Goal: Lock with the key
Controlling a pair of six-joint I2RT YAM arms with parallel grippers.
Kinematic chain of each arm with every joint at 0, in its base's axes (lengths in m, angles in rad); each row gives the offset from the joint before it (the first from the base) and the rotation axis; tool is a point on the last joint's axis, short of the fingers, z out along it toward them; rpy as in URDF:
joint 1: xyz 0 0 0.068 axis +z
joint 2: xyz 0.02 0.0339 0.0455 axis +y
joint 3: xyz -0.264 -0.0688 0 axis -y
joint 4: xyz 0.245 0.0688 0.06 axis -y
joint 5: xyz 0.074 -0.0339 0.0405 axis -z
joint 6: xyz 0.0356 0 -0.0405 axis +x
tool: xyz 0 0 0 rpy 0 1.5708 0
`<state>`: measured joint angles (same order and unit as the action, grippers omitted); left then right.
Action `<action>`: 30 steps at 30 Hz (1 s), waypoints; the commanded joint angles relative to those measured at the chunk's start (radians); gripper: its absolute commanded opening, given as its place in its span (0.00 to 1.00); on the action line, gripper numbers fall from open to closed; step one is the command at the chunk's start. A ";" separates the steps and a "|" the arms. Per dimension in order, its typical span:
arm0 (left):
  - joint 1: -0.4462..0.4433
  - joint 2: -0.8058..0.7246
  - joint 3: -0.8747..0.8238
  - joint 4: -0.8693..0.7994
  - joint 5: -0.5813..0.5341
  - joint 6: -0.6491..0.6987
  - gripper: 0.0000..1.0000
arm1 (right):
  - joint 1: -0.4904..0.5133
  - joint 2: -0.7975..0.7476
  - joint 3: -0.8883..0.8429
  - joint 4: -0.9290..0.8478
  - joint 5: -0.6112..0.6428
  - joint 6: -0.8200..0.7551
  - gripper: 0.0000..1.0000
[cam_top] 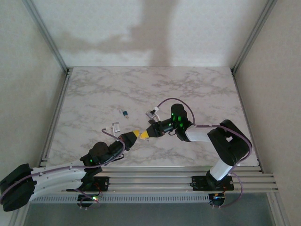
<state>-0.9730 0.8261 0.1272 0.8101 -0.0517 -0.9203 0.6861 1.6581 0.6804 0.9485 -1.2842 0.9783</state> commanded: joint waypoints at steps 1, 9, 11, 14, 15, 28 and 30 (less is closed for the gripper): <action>-0.062 0.000 0.042 0.003 0.164 0.002 0.00 | 0.010 -0.005 0.006 -0.001 0.152 -0.013 0.00; -0.076 -0.008 0.040 0.000 0.166 0.003 0.00 | 0.006 -0.001 0.008 -0.013 0.158 -0.031 0.00; -0.079 -0.013 0.037 0.000 0.165 0.003 0.00 | 0.005 0.000 0.007 -0.008 0.155 -0.031 0.00; -0.081 -0.016 0.041 -0.006 0.165 0.003 0.00 | 0.003 -0.003 0.005 -0.015 0.160 -0.042 0.00; -0.082 -0.016 0.041 -0.006 0.165 0.001 0.00 | 0.003 -0.002 0.006 -0.024 0.161 -0.048 0.00; -0.104 -0.019 0.037 0.021 0.144 -0.023 0.00 | 0.002 0.007 0.024 -0.113 0.190 -0.094 0.00; -0.111 -0.015 0.038 0.029 0.138 -0.022 0.00 | 0.001 0.015 0.022 -0.074 0.185 -0.063 0.00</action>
<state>-1.0130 0.8181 0.1272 0.7700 -0.1032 -0.9337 0.6861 1.6566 0.6804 0.8673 -1.2854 0.8860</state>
